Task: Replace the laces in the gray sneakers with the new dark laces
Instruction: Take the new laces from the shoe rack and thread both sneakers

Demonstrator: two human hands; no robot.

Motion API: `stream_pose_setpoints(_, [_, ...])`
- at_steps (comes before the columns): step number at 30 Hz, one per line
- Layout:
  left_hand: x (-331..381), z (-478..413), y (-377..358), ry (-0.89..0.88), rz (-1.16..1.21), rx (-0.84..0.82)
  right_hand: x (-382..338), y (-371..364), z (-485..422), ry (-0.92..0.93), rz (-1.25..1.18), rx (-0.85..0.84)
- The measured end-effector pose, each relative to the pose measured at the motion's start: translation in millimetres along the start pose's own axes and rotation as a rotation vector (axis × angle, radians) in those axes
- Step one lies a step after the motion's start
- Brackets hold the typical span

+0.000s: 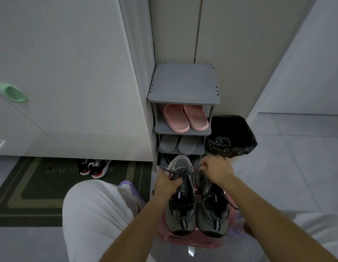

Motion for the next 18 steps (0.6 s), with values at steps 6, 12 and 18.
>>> stream_pose_setpoints(6, [6, 13, 6, -0.203, -0.188, 0.065, -46, -25, 9, 0.121, 0.081, -0.002])
stream_pose_setpoints(12, [11, 5, 10, -0.156, -0.284, -0.041, -28, -15, 5, 0.076, 0.117, 0.058])
stream_pose_setpoints(18, [9, -1, 16, -0.125, -0.258, -0.027, 26, -2, 8, -0.133, 0.151, 0.059])
Point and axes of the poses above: each hand's wrist, its own z-axis away from the middle knuckle, its own y-axis out of the back of the hand, x = y × z, the point moved 5 cm from there along -z, towards the middle knuckle, and after that the axes turned 2 degrees about x, right-handed, at the moved point
